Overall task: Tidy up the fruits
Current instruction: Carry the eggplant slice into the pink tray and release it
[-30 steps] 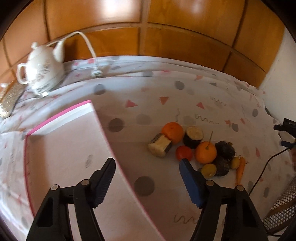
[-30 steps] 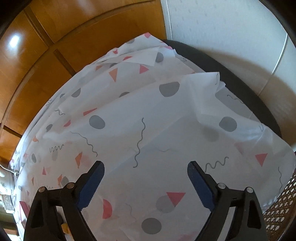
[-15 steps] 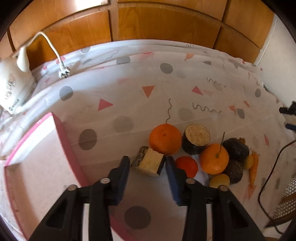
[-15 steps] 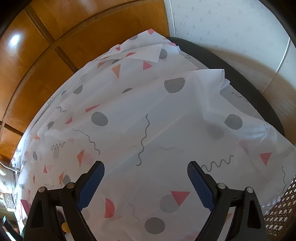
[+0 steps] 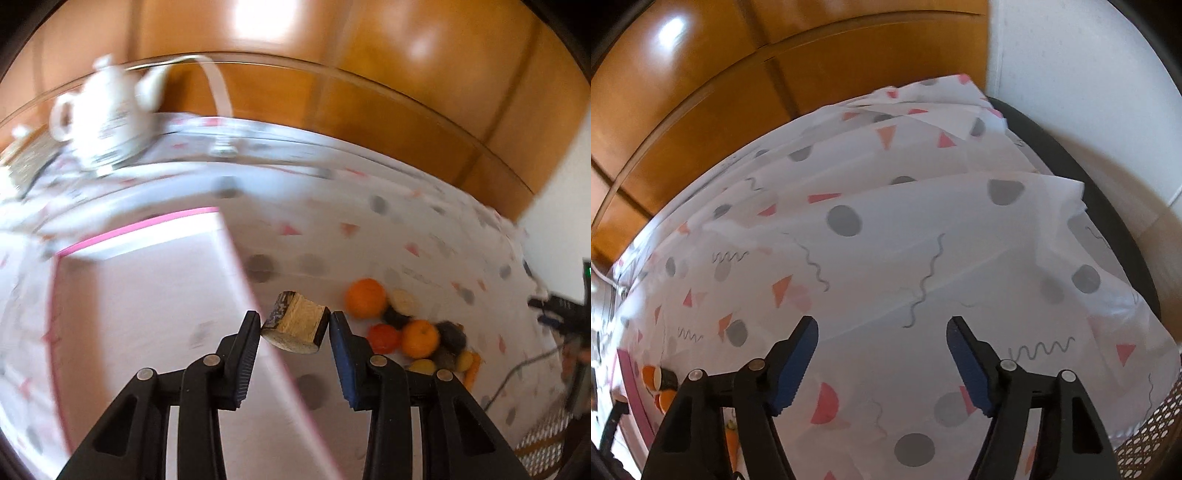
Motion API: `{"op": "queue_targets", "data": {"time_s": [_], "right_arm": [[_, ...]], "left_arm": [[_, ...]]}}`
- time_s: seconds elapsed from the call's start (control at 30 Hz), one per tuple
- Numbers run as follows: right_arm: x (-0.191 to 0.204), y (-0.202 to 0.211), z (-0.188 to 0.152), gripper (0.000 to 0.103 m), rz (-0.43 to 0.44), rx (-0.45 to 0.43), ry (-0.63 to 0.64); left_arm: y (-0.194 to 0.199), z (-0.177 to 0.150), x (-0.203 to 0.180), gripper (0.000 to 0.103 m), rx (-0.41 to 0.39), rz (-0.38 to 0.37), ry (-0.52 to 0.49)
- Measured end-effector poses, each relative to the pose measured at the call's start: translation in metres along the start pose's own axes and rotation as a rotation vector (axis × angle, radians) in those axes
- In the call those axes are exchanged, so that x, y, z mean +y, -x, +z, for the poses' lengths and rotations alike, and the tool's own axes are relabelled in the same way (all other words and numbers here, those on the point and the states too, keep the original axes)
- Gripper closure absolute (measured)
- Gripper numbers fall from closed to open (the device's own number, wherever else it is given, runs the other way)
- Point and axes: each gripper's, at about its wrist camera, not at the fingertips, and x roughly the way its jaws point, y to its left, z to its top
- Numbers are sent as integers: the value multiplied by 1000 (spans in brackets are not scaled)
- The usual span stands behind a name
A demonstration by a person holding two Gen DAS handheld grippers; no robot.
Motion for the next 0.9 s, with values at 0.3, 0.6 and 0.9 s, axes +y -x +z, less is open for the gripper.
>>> {"op": "queue_targets", "data": {"time_s": [0.3, 0.6, 0.9], "right_arm": [[15, 0, -7, 42, 21, 13, 73], [29, -8, -13, 52, 55, 60, 142], [66, -19, -34, 55, 162, 149, 317]], "left_arm": [[0, -23, 86, 64, 36, 230, 196], [10, -41, 93, 47, 6, 273, 229], [32, -52, 88, 44, -12, 252, 287]]}}
